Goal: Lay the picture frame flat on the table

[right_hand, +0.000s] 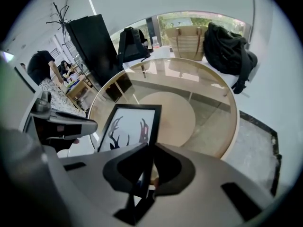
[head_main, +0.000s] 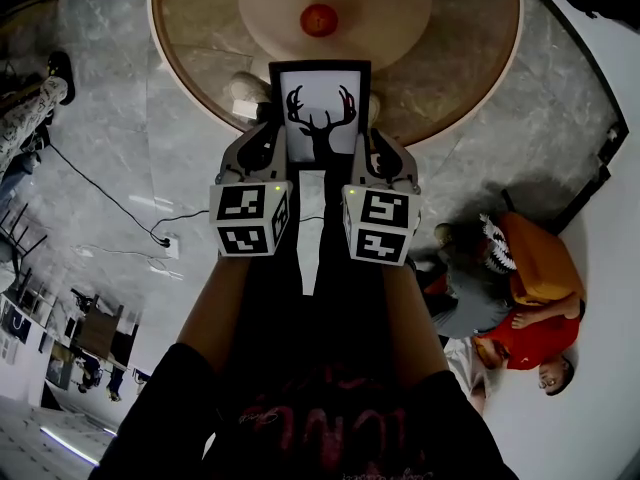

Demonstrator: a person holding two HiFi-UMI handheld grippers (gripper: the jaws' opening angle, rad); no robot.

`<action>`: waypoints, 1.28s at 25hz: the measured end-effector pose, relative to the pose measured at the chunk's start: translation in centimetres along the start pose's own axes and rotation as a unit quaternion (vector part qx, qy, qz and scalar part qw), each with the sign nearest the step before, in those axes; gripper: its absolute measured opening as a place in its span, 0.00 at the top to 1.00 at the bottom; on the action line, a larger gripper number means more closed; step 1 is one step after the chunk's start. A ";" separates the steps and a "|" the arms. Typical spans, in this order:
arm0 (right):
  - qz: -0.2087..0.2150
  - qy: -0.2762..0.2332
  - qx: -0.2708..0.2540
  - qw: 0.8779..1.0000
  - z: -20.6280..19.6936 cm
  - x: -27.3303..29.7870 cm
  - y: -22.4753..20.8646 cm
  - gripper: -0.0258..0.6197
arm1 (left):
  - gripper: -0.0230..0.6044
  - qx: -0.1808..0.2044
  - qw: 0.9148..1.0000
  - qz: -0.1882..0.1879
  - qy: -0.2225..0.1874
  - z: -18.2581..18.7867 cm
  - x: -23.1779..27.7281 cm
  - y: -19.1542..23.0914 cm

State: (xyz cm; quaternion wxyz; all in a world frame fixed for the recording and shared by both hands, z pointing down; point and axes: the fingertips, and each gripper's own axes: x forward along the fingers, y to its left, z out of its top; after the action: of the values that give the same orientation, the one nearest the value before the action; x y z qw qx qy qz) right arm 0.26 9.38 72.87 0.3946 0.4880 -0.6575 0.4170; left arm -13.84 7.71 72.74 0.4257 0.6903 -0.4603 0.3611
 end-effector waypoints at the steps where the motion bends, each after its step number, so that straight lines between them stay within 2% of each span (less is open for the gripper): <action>1: -0.001 -0.003 -0.001 1.000 0.4 -0.3 0.0 0.88 | 0.90 0.005 1.000 0.001 -0.002 0.3 -0.3 -0.1; 11: -0.006 -0.044 -0.013 0.999 4.1 -3.5 0.5 0.93 | 0.95 0.016 0.999 0.005 -0.027 2.8 -3.2 -0.7; 27: -0.013 -0.126 -0.040 0.991 11.6 -10.4 1.2 0.93 | 0.95 0.042 0.995 0.012 -0.093 10.2 -9.1 -2.4; 32: -0.007 -0.152 -0.029 0.988 14.0 -12.9 1.1 0.93 | 0.95 0.047 0.992 0.016 -0.119 12.9 -11.3 -2.8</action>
State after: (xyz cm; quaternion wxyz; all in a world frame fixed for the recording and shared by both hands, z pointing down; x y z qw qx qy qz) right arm 0.38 0.58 55.94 0.3071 0.5390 -0.7177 0.3162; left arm -13.37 0.12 57.12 0.3292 0.7404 -0.5010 0.3042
